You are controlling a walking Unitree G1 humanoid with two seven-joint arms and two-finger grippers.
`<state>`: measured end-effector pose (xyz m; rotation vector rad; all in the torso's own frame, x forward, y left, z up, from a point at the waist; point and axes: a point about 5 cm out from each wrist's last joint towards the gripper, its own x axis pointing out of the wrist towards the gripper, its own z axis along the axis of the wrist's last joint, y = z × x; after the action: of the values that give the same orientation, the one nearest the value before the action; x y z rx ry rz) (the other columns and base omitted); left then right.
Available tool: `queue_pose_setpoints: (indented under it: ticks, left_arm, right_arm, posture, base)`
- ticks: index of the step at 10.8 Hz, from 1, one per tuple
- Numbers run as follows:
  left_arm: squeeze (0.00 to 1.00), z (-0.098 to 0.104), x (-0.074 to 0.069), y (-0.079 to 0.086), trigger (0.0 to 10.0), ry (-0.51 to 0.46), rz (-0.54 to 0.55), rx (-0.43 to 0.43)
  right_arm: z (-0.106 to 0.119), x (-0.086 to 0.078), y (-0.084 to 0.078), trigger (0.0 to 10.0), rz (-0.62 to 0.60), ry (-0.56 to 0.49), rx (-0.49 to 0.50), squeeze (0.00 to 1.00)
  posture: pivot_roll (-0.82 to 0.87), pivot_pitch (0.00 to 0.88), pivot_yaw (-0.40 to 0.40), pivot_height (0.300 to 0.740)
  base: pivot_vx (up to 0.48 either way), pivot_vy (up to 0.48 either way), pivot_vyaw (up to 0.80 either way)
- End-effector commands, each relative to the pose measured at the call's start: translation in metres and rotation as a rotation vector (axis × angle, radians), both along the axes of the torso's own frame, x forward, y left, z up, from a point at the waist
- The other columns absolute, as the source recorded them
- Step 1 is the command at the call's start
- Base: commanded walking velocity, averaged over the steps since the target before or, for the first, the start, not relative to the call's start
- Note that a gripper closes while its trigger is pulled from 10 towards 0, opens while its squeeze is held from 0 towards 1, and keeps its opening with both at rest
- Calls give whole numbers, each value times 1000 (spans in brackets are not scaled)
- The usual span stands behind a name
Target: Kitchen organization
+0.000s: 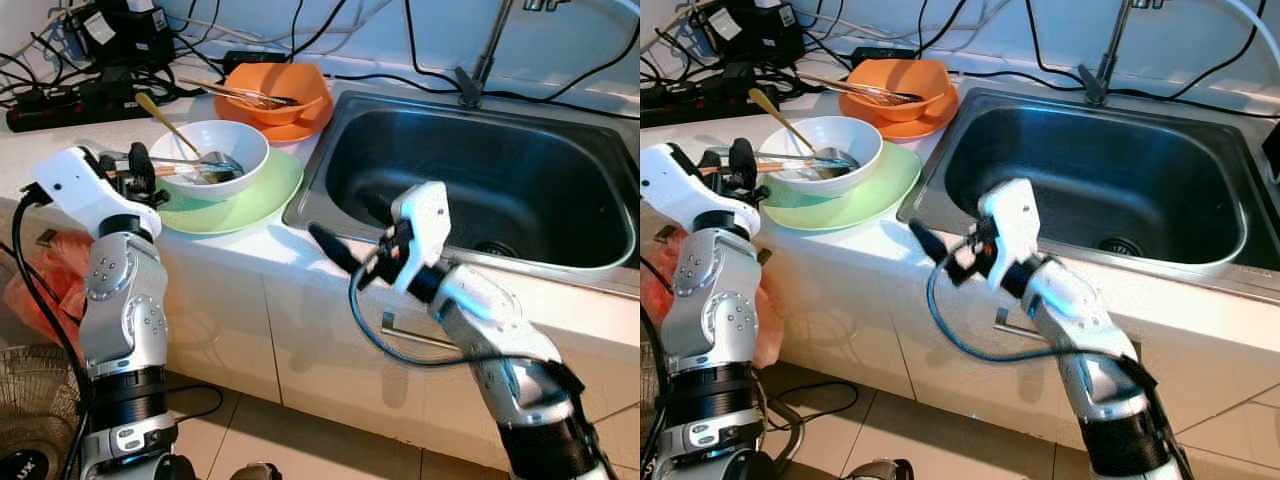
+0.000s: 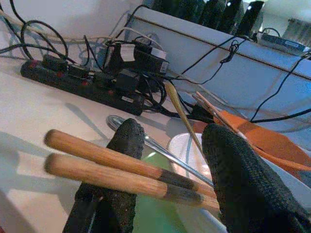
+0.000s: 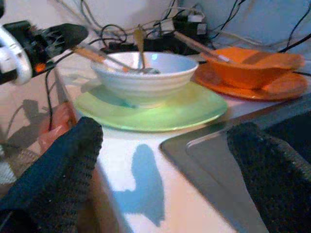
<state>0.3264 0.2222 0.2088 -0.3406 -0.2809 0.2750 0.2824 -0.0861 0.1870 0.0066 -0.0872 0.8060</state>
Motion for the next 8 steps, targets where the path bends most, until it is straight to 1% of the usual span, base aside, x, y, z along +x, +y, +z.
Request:
queue_pose_setpoints:
  ticks: [1,3,4,6,8]
  left_arm:
    - [0,1,2,-3,0,5,-22,-29]
    - [0,2,2,-2,0,11,-28,-41]
    - [0,1,1,-1,0,15,-28,-67]
    - [0,0,1,-1,0,24,-32,-104]
    - [0,2,0,-3,0,27,-31,-112]
  right_arm:
    - [5,-4,2,10000,39,-17,6,0]
    - [3,-8,3,10000,74,-7,-2,0]
    - [2,-10,3,10000,95,-4,-9,0]
    - [2,-9,3,10000,99,-3,-16,0]
    - [2,-9,2,10000,98,-7,-20,0]
  posture:
    - [13,63,34,740]
    - [16,64,34,740]
    - [18,65,33,740]
    - [18,63,33,740]
    - [18,62,34,740]
  base:
    - [0,0,0]
    - [0,0,0]
    - [0,0,0]
    - [0,0,0]
    - [0,0,0]
